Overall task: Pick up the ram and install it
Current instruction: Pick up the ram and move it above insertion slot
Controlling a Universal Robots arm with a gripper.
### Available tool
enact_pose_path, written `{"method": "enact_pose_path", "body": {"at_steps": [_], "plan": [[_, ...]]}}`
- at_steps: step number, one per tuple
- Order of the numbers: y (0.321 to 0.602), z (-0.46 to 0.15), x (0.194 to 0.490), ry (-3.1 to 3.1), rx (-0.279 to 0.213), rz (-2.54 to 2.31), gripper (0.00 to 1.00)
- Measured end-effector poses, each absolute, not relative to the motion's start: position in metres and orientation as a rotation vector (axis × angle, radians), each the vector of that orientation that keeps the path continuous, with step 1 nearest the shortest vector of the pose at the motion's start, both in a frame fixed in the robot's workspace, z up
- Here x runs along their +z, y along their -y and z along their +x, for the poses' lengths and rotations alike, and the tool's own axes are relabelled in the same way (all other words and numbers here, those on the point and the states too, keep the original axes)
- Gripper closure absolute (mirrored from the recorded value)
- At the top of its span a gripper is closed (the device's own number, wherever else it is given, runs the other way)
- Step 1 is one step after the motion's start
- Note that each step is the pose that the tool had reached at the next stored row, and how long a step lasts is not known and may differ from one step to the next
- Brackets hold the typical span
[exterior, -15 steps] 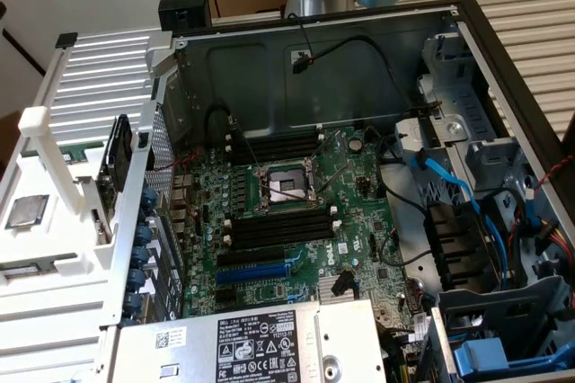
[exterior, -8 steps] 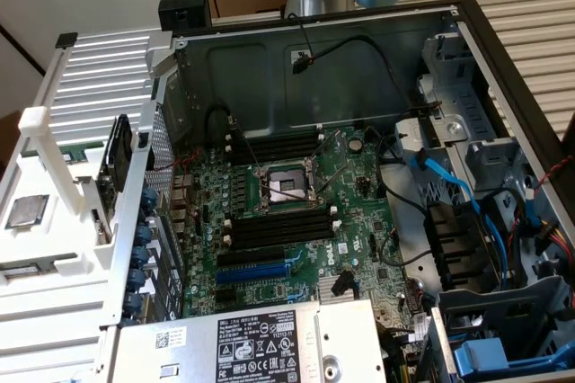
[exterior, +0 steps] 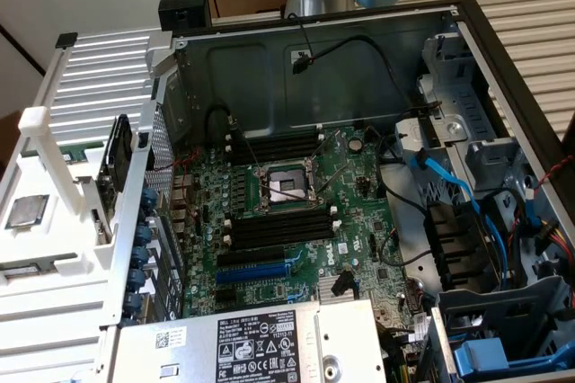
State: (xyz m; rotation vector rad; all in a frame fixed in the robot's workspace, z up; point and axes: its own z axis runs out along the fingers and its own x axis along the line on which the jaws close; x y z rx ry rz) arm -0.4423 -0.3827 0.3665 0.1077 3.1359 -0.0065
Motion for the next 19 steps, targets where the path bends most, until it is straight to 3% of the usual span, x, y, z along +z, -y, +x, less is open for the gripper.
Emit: {"method": "enact_pose_path", "body": {"at_steps": [19], "plan": [[0.3827,-0.4427,0.3627,-3.116,0.020,-0.205,0.90]]}}
